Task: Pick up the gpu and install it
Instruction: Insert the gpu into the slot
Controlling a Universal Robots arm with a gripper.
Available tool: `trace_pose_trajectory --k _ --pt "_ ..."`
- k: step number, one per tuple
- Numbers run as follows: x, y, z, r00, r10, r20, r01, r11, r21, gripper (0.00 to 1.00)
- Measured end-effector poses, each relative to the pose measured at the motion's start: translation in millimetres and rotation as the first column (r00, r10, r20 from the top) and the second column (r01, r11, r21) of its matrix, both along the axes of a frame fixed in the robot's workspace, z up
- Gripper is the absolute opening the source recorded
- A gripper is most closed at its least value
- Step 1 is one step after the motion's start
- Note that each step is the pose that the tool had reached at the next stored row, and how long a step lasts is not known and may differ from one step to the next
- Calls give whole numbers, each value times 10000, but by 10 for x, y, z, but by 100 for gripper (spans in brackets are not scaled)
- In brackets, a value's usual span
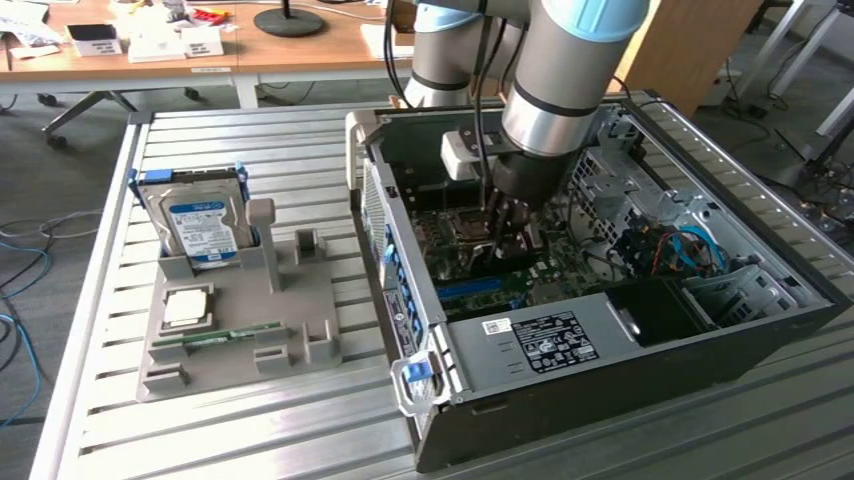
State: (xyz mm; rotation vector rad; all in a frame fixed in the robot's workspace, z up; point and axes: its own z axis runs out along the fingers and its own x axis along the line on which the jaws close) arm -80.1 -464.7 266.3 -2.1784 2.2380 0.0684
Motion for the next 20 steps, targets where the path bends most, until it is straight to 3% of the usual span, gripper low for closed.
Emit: trace_pose_trajectory --k 20 --pt "-65 -7 1 10000 2 4 -2 10000 0 27"
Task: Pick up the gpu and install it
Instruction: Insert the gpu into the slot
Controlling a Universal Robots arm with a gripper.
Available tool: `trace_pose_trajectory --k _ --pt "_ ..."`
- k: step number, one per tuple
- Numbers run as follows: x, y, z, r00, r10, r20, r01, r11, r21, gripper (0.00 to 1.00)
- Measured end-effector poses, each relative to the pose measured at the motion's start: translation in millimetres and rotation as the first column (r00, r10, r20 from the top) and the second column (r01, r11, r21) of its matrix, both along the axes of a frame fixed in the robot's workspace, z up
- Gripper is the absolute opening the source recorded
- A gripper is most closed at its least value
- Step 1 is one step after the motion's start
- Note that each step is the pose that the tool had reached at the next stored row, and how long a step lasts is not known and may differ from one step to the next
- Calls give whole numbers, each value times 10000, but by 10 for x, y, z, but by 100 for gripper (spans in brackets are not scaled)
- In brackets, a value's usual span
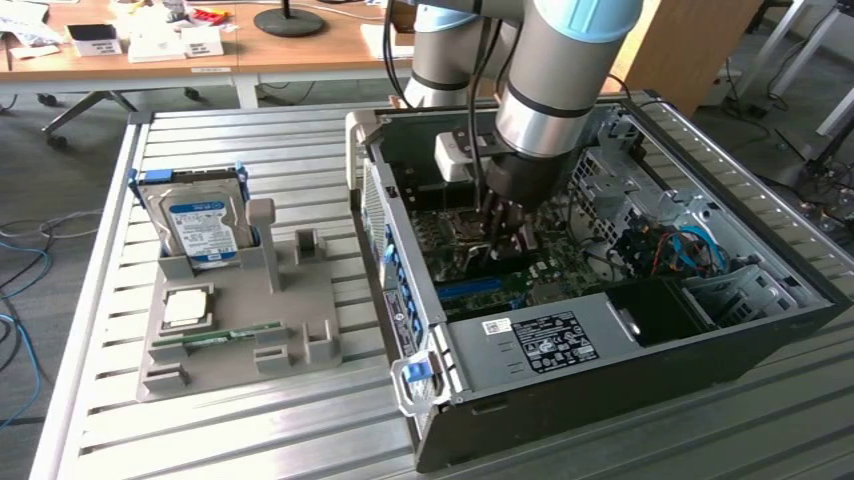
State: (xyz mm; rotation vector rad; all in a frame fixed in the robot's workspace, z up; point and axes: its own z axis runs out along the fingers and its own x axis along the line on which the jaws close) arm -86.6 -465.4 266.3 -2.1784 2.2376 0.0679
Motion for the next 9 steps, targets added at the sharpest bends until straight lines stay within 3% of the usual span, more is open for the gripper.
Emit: trace_pose_trajectory --k 9 --pt "-11 -1 -33 10000 0 -1 0 10000 -2 27"
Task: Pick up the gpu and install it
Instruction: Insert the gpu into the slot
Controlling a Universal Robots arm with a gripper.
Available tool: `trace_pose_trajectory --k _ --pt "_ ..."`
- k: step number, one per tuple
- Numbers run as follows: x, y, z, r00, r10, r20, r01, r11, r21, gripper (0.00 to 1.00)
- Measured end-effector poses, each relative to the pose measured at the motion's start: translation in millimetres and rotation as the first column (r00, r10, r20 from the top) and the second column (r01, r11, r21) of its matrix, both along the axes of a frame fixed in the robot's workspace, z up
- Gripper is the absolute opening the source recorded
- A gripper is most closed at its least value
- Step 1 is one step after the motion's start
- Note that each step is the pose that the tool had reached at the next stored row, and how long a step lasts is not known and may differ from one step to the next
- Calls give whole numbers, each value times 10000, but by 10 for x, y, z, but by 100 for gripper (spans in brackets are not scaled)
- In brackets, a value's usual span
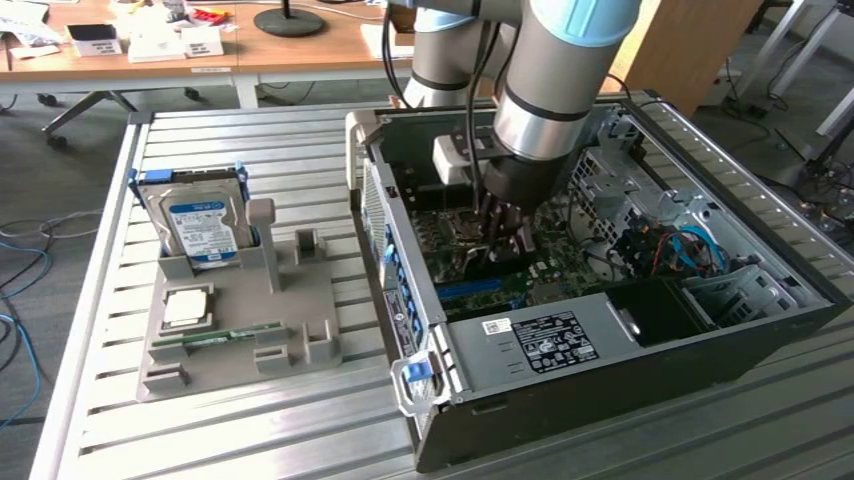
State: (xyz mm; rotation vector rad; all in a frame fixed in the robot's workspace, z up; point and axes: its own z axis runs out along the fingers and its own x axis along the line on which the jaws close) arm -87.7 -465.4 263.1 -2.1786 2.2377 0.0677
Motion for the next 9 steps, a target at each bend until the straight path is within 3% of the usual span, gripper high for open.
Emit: trace_pose_trajectory --k 9 --pt "0 0 -42 10000 -1 0 1 10000 1 27"
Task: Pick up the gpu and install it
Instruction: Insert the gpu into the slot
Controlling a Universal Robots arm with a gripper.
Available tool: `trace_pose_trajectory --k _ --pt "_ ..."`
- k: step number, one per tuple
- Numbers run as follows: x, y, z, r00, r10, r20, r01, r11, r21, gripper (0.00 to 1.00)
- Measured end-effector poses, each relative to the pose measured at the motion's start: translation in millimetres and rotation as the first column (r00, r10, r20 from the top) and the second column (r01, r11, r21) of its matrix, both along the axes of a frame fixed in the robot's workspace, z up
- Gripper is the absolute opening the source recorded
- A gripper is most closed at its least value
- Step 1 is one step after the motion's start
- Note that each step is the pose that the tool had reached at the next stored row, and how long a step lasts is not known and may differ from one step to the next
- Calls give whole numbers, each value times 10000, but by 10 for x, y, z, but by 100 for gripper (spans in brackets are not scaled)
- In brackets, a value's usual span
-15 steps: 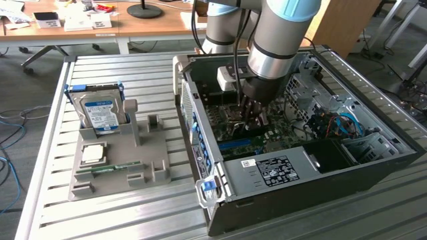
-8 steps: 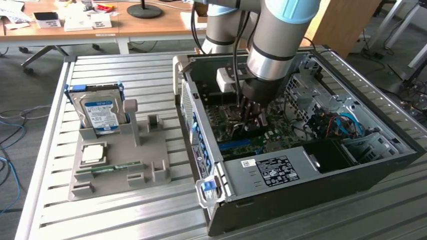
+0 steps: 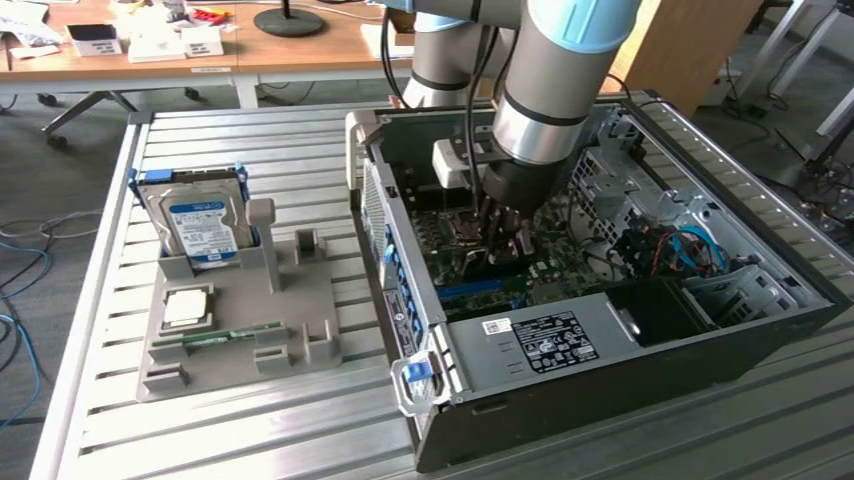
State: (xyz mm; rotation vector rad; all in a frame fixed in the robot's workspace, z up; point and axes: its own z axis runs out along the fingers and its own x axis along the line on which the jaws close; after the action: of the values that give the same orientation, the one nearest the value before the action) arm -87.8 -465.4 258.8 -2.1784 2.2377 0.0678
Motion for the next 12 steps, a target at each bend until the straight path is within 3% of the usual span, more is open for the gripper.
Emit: trace_pose_trajectory --k 12 --pt "0 1 -33 10000 -18 1 18 10000 3 27"
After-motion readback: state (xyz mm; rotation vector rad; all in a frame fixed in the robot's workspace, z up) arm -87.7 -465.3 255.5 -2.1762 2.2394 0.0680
